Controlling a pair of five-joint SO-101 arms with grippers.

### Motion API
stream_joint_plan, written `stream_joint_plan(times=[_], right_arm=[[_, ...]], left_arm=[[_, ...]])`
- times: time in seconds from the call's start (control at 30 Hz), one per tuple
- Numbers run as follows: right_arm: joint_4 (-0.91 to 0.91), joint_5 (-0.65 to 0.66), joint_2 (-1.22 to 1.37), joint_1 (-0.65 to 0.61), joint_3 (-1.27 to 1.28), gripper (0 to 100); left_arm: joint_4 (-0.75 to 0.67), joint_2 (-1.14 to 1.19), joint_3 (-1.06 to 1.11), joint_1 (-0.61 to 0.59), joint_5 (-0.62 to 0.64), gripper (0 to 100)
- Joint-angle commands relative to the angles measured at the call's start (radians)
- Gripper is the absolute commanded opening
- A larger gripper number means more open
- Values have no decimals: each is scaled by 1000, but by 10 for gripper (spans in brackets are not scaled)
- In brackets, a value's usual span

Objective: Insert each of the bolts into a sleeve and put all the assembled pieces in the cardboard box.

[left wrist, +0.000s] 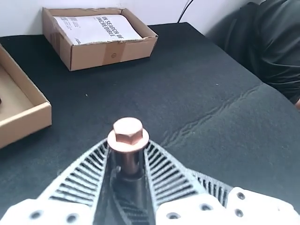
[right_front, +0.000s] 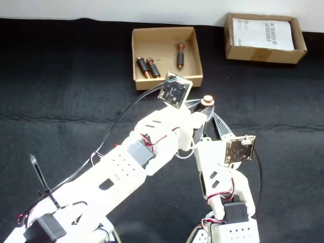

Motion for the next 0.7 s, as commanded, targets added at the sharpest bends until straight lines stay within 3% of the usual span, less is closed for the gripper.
stream_joint_plan(times=[0.0, 0.1, 0.33, 0.67], right_arm=[[-31, 8, -24, -1, 124, 6], [-31, 8, -24, -1, 122, 6], [-31, 8, -24, -1, 122, 6], [-31, 8, -21, -1, 130, 6]], left_arm=[[6, -10, 15, -7, -11, 13], [8, -10, 15, -7, -11, 35], [75, -21, -1, -10, -11, 289], [374, -114, -147, -36, -11, 295]])
